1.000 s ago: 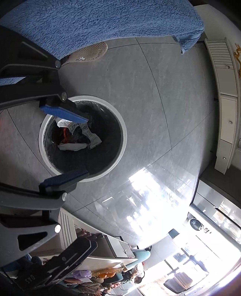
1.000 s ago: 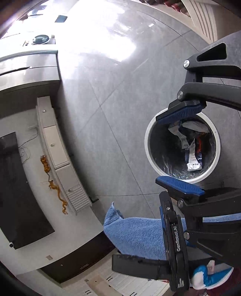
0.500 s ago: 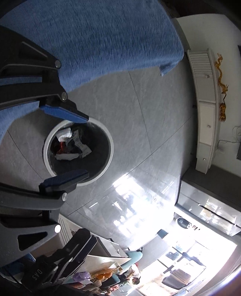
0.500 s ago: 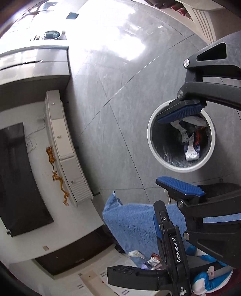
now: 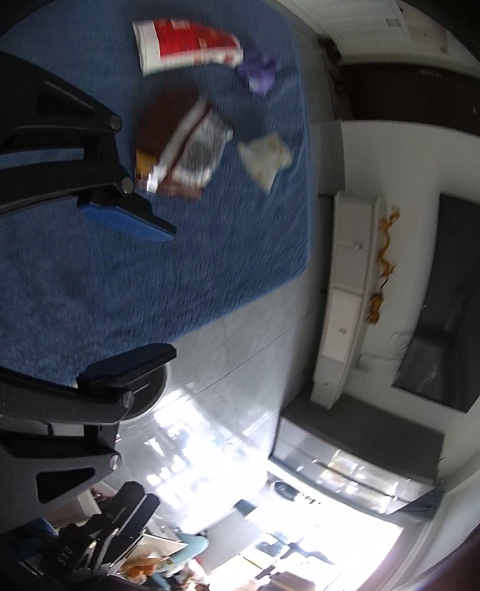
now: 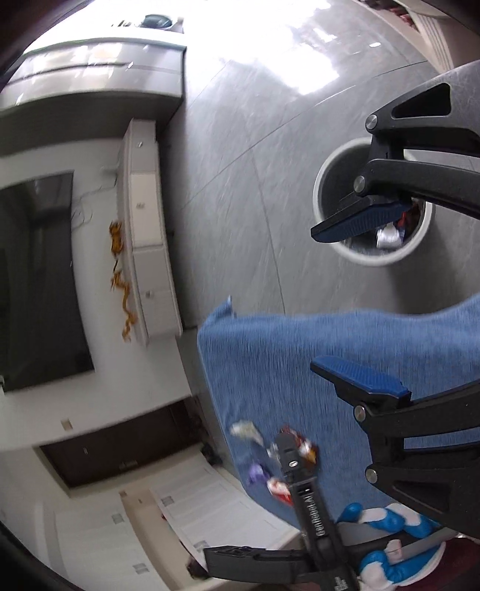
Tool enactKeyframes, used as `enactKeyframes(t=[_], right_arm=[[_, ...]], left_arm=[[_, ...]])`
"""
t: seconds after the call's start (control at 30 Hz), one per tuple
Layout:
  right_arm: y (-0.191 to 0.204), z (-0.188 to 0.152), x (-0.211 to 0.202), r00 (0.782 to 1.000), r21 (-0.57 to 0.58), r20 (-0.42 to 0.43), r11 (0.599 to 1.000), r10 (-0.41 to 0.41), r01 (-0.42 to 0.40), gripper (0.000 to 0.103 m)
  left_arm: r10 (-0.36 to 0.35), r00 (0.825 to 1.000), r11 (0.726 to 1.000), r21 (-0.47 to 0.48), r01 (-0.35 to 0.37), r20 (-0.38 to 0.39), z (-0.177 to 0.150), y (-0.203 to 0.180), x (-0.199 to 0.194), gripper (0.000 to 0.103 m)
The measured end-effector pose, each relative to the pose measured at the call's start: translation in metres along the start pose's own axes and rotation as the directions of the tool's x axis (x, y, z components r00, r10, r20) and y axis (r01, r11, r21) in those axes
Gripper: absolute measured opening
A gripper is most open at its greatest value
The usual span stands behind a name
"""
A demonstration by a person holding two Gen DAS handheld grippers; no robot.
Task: Collect trash
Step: 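Grasp the red snack bag with the left tool while the right tool grasps the brown wrapper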
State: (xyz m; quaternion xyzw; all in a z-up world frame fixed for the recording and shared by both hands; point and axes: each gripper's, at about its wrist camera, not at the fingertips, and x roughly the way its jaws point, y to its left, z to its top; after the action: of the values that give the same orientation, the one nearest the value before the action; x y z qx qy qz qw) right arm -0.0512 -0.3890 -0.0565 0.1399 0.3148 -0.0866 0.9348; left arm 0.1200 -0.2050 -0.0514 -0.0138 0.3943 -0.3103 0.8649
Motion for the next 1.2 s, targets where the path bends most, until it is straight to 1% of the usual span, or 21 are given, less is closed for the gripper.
enactKeyframes(t=[0.1,0.23,0.33,0.37,0.4,0.47,0.5,0.6,0.67,0.7,0.77,0.87,0.97,1.03,1.1,1.13,1.2], right_arm=[[0.027,0.001,-0.001,0.999,-0.038,0.003,0.999,0.035,-0.035,0.064],[0.066,0.004,-0.001,0.995,-0.088,0.004,0.991,0.099,-0.098,0.064],[0.088,0.006,0.005,0.989,-0.110,0.004,0.983,0.149,-0.147,0.065],[0.093,0.007,0.008,0.987,-0.114,0.002,0.981,0.160,-0.159,0.065],[0.101,0.009,0.012,0.984,-0.121,-0.003,0.977,0.177,-0.176,0.065],[0.114,0.009,0.019,0.979,-0.139,-0.012,0.970,0.202,-0.202,0.065],[0.123,0.010,0.025,0.975,-0.151,-0.021,0.964,0.219,-0.220,0.065],[0.142,0.008,0.040,0.967,-0.177,-0.053,0.951,0.248,-0.253,0.065],[0.153,0.005,0.053,0.961,-0.194,-0.082,0.942,0.264,-0.275,0.065],[0.157,0.003,0.058,0.958,-0.196,-0.094,0.938,0.271,-0.285,0.065],[0.165,-0.001,0.070,0.951,-0.198,-0.119,0.932,0.285,-0.304,0.065],[0.175,-0.008,0.091,0.941,-0.213,-0.164,0.921,0.296,-0.326,0.066],[0.183,-0.009,0.112,0.932,-0.234,-0.206,0.909,0.299,-0.344,0.072],[0.188,-0.005,0.125,0.926,-0.244,-0.223,0.902,0.306,-0.357,0.074],[0.194,0.002,0.139,0.923,-0.257,-0.232,0.896,0.308,-0.363,0.078],[0.196,0.005,0.144,0.922,-0.264,-0.236,0.893,0.307,-0.365,0.081],[0.205,0.014,0.159,0.920,-0.287,-0.243,0.883,0.307,-0.371,0.083]], left_arm=[[0.047,0.997,0.998,-0.039,-0.045,0.062,-0.003,0.034,-0.030,0.056],[0.121,0.986,0.989,-0.097,-0.110,0.114,-0.012,0.081,-0.067,0.056],[0.190,0.971,0.975,-0.142,-0.170,0.144,-0.026,0.116,-0.094,0.058],[0.220,0.964,0.967,-0.162,-0.196,0.151,-0.032,0.130,-0.104,0.061],[0.240,0.958,0.961,-0.177,-0.212,0.155,-0.037,0.141,-0.110,0.063],[0.301,0.941,0.940,-0.217,-0.265,0.154,-0.051,0.169,-0.125,0.064],[0.320,0.936,0.931,-0.234,-0.281,0.145,-0.058,0.180,-0.131,0.064],[0.353,0.929,0.906,-0.288,-0.311,0.108,-0.073,0.214,-0.136,0.064],[0.355,0.932,0.894,-0.320,-0.314,0.076,-0.078,0.231,-0.130,0.064],[0.348,0.935,0.893,-0.327,-0.309,0.066,-0.079,0.235,-0.128,0.064],[0.330,0.942,0.898,-0.325,-0.296,0.054,-0.078,0.236,-0.121,0.064],[0.282,0.959,0.911,-0.322,-0.258,0.029,-0.071,0.237,-0.103,0.065],[0.235,0.972,0.919,-0.329,-0.219,0.010,-0.054,0.236,-0.084,0.065],[0.210,0.978,0.924,-0.327,-0.198,0.001,-0.037,0.236,-0.067,0.065],[0.207,0.978,0.929,-0.313,-0.200,-0.012,-0.022,0.235,-0.050,0.065],[0.205,0.979,0.931,-0.305,-0.200,-0.017,-0.016,0.235,-0.043,0.065],[0.206,0.978,0.936,-0.284,-0.205,-0.030,-0.004,0.232,-0.028,0.065]])
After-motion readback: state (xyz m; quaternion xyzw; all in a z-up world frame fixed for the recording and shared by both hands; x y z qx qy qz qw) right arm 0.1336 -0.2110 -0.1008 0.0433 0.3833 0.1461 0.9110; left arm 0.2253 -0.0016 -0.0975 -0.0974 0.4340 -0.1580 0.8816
